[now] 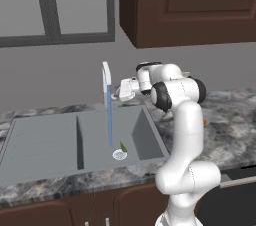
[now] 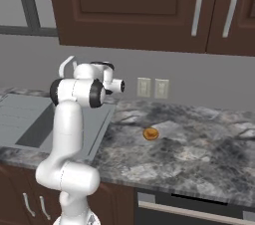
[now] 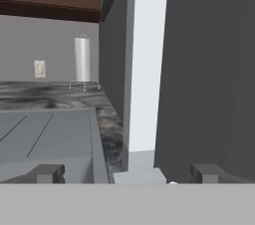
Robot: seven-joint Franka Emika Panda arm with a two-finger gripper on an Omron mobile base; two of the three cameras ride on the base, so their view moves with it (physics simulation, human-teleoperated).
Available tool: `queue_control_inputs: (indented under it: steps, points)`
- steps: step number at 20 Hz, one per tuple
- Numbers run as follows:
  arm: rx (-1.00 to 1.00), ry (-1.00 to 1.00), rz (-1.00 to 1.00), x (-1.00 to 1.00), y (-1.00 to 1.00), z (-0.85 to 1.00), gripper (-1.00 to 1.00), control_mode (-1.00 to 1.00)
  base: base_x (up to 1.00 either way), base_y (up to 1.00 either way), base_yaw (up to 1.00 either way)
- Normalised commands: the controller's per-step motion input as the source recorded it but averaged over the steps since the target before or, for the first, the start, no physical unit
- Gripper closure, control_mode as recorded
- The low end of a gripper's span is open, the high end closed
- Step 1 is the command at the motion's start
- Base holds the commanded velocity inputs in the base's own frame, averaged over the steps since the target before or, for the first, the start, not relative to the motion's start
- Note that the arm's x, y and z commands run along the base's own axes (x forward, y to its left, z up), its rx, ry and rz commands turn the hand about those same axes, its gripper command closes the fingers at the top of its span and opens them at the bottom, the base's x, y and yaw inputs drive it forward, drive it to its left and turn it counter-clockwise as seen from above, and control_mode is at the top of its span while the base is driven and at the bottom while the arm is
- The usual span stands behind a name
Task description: Turn on the sink faucet. Then move the lemon wedge from the counter to the sink. Turn off the sink. Move the vegetable from the sink to the pot next to the stove. Finally move the pot to the rear left burner.
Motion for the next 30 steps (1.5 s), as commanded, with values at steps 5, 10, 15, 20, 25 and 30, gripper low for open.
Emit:
queue_control_inputs:
  steps: [5,10,15,20,25,30]
  points:
    - [0.00,0.00,0.05,0.00,0.63,0.07,-1.00,-1.00,0.00,0.00,0.00]
    - [0.00,0.00,0.04,0.00,0.69,0.12,-1.00,-1.00,0.00,0.00,0.00]
    - [-0.02,0.00,0.00,0.00,0.77,0.18,-1.00,-1.00,0.00,0.00,0.00]
    - [-0.04,0.00,0.00,0.00,0.75,0.15,-1.00,-1.00,0.00,0.00,0.00]
    - [-0.03,0.00,0.00,0.00,0.66,0.10,-1.00,-1.00,0.00,0.00,0.00]
    - [-0.01,-0.02,0.01,0.00,0.27,0.01,-1.00,-1.00,0.00,0.00,0.00]
